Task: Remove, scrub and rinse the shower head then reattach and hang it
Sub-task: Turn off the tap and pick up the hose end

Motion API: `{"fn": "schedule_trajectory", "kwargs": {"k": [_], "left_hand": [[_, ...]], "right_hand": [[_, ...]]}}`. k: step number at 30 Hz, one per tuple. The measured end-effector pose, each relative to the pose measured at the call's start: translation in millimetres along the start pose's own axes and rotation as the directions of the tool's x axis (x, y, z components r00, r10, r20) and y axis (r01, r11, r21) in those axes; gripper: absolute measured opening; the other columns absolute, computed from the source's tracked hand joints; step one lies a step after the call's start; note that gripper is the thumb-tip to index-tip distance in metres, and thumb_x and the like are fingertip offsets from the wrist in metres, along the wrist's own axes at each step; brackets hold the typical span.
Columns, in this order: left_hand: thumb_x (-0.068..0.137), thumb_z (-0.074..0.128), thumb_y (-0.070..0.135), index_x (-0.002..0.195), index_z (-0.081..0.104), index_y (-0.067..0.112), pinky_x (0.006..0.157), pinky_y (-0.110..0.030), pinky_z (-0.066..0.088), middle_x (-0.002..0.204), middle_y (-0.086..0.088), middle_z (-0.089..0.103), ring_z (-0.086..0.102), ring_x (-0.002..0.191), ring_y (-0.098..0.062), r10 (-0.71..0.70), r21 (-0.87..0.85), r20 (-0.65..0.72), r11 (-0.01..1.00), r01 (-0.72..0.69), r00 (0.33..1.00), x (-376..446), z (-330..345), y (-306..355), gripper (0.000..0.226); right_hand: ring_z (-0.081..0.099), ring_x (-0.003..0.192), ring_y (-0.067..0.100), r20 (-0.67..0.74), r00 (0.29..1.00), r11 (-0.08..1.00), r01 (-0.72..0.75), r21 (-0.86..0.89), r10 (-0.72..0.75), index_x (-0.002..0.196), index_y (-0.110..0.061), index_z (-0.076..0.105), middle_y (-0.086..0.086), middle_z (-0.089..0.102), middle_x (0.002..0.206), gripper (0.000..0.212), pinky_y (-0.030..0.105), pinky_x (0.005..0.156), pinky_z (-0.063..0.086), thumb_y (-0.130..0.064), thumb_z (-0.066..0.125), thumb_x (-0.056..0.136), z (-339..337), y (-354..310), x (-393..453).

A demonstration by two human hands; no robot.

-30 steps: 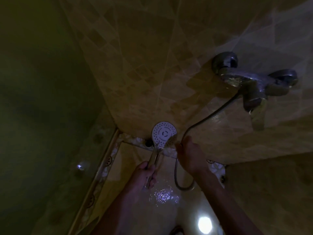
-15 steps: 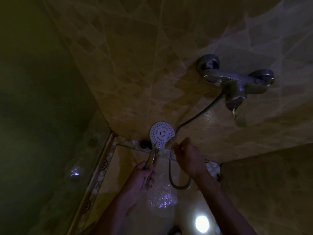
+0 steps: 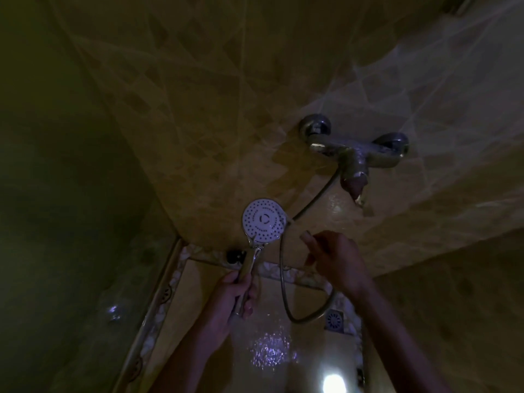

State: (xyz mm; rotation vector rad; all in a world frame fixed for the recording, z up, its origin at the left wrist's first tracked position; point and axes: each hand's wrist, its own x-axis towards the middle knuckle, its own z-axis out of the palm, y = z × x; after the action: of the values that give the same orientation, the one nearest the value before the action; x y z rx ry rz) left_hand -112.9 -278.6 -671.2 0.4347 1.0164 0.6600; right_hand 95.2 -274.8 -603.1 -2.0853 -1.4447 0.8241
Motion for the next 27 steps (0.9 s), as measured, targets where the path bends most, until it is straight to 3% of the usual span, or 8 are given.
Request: {"fn": "schedule_trajectory", "kwargs": {"k": [3,7,10,13,18,20,24,27], "left_hand": [[0.093,0.042,0.003,0.082,0.048,0.005,0.033,-0.016,0.03,0.051,-0.004,0.049,0.041,0.033,-0.012,0.023,0.002,0.011,1.0,-0.023,1.0,-4.2,11.8,6.2,0.013],[0.093,0.045,0.005,0.086,0.049,0.005,0.034,-0.018,0.03,0.054,-0.004,0.05,0.042,0.035,-0.012,0.051,0.031,0.02,0.998,-0.051,0.999,-8.6,22.9,13.8,0.008],[0.092,0.046,0.007,0.088,0.049,0.004,0.034,-0.018,0.031,0.055,-0.004,0.051,0.043,0.036,-0.012,0.055,0.059,0.015,0.997,-0.056,0.998,-12.1,27.6,18.6,0.006],[0.092,0.045,0.006,0.092,0.049,0.003,0.033,-0.018,0.032,0.056,-0.005,0.05,0.043,0.036,-0.012,0.052,0.083,0.036,0.995,-0.055,0.998,-17.4,32.2,22.2,0.005],[0.092,0.043,0.003,0.092,0.048,0.002,0.032,-0.018,0.031,0.057,-0.006,0.047,0.041,0.035,-0.013,0.084,0.094,0.067,0.991,-0.09,0.994,-28.8,43.1,28.4,0.005],[0.092,0.042,0.002,0.09,0.048,0.001,0.032,-0.018,0.03,0.056,-0.006,0.047,0.04,0.035,-0.012,0.099,0.087,0.076,0.991,-0.106,0.992,-33.6,46.2,30.9,0.006],[0.091,0.042,0.003,0.089,0.05,0.001,0.034,-0.019,0.031,0.058,-0.006,0.049,0.041,0.038,-0.013,0.122,0.104,0.093,0.986,-0.132,0.988,-45.4,47.2,35.2,0.008],[0.092,0.045,0.008,0.09,0.052,0.002,0.036,-0.02,0.032,0.06,-0.005,0.052,0.042,0.042,-0.013,0.128,0.107,0.092,0.985,-0.138,0.987,-59.6,50.2,40.0,0.009]], "right_hand": [[0.054,0.04,-0.005,0.01,1.0,0.998,0.007,-0.068,-0.007,0.062,-0.014,0.066,-0.011,0.059,0.043,0.046,0.012,0.047,0.036,-0.043,0.054,0.096,-22.7,-3.5,-1.5],[0.054,0.042,-0.007,0.02,1.0,0.987,-0.009,-0.162,0.013,0.065,-0.013,0.068,-0.015,0.055,0.039,0.043,0.012,0.046,0.036,-0.041,0.055,0.096,-49.8,-2.2,4.4],[0.059,0.05,0.002,-0.008,1.0,0.969,0.0,-0.248,-0.002,0.07,-0.011,0.071,-0.007,0.064,0.055,0.041,0.023,0.053,0.044,-0.039,0.056,0.096,-67.0,-0.8,14.4],[0.066,0.067,0.022,-0.025,0.999,0.955,0.016,-0.296,-0.024,0.074,-0.007,0.071,0.011,0.071,0.072,0.039,0.033,0.064,0.049,-0.038,0.059,0.094,-78.9,0.3,28.6],[0.068,0.077,0.025,0.015,0.999,0.923,-0.027,-0.385,0.036,0.084,-0.006,0.073,0.013,0.073,0.081,0.039,0.03,0.064,0.045,-0.042,0.062,0.091,-85.4,5.2,51.1],[0.068,0.087,0.029,-0.013,0.999,0.921,-0.05,-0.386,0.049,0.09,-0.005,0.071,0.015,0.074,0.088,0.04,0.027,0.064,0.04,-0.044,0.063,0.09,-87.6,10.1,56.1],[0.067,0.073,0.022,0.016,0.996,0.939,-0.075,-0.334,0.085,0.087,-0.006,0.072,0.009,0.071,0.076,0.038,0.026,0.062,0.042,-0.042,0.065,0.089,-92.9,9.8,55.5],[0.067,0.077,0.024,0.005,0.996,0.952,-0.086,-0.295,0.091,0.087,-0.004,0.071,0.012,0.072,0.081,0.038,0.028,0.06,0.04,-0.041,0.063,0.091,-93.9,2.7,45.0]]}}
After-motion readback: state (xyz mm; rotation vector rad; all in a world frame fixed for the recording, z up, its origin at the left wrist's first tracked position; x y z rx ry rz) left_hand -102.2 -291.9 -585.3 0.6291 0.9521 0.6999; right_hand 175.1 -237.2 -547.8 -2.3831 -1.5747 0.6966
